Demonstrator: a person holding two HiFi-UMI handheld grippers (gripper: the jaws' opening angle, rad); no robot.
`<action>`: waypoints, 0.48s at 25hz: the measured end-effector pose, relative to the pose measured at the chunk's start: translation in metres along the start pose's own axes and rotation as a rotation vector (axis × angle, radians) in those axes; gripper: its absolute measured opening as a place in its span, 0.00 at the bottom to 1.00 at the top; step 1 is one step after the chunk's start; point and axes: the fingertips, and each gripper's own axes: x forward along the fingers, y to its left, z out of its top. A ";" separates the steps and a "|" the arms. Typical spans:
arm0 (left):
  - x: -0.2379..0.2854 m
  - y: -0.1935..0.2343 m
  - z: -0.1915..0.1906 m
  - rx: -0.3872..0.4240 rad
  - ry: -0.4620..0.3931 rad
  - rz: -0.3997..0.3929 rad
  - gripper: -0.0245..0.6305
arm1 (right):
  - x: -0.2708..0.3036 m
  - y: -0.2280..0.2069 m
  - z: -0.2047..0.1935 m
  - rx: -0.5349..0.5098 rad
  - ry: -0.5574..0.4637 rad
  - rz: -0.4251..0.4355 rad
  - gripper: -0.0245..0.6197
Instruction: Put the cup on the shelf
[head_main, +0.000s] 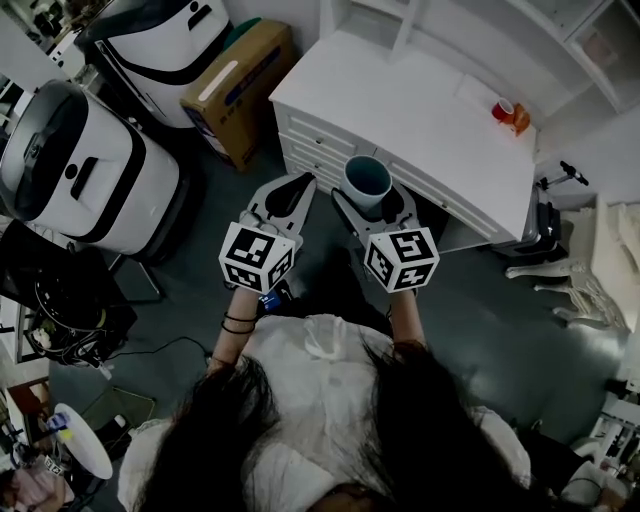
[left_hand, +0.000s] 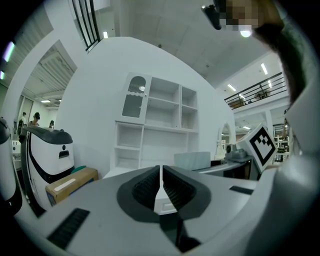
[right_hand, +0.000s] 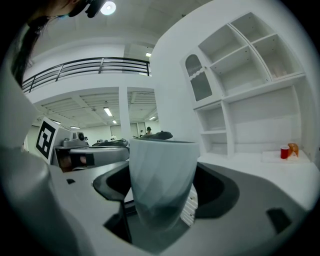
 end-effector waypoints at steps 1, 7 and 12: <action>0.010 0.005 0.002 0.000 0.000 0.004 0.07 | 0.007 -0.009 0.003 -0.001 -0.001 0.001 0.60; 0.074 0.028 0.016 0.008 -0.005 0.024 0.07 | 0.053 -0.064 0.028 -0.021 -0.001 0.029 0.60; 0.124 0.043 0.029 0.005 -0.013 0.055 0.07 | 0.084 -0.105 0.044 -0.016 0.004 0.064 0.60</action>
